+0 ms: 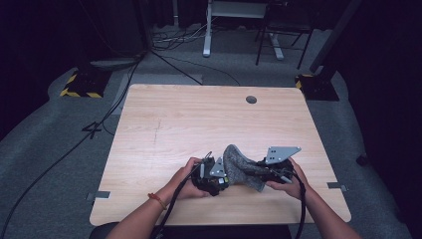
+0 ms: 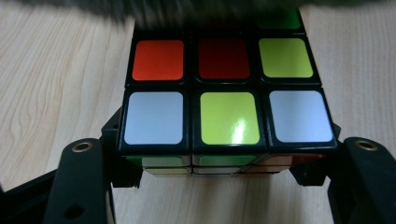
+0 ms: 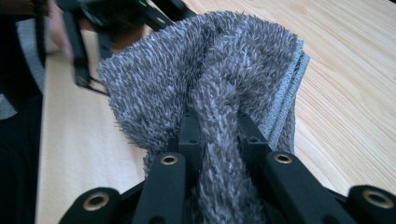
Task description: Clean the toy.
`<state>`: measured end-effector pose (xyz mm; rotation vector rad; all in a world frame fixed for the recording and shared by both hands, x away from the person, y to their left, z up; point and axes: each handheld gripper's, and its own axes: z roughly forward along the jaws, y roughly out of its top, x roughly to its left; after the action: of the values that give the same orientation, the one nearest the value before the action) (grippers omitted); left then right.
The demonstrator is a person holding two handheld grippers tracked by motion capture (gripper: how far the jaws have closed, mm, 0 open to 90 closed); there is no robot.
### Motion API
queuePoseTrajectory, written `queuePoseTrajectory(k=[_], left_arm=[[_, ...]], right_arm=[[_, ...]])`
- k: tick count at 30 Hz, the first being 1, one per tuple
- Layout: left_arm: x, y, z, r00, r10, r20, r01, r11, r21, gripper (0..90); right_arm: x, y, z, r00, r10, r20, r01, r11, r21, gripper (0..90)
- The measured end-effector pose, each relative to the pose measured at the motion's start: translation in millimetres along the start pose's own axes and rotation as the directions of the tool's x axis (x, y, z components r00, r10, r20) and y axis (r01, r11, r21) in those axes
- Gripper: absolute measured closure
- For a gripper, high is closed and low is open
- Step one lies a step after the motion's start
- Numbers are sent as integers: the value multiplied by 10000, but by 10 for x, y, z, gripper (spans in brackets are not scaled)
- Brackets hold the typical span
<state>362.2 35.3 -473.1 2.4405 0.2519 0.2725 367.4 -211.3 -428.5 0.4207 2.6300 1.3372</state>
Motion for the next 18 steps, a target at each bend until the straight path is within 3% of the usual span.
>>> queuePoseTrajectory(k=[4,7,9,13,18], left_arm=[[-21,73,19,9998,151,-142,-150,9999,58,335],[-20,85,22,10000,18,14,-18,10000,17,336],[-26,78,18,9999,-93,-137,94,9999,119,336],[-4,31,-23,9993,-363,-91,362,9993,-73,337],[15,10,-88,9991,-422,-87,419,9986,-320,337]], right_arm=[[102,92,99,9988,-454,-196,458,9987,224,765],[188,182,177,9970,-744,-237,750,9968,265,764],[235,214,236,9956,-923,-137,927,9949,388,762],[232,224,270,9956,-938,59,935,9947,436,762],[200,204,209,9947,-997,259,990,9947,286,764]])
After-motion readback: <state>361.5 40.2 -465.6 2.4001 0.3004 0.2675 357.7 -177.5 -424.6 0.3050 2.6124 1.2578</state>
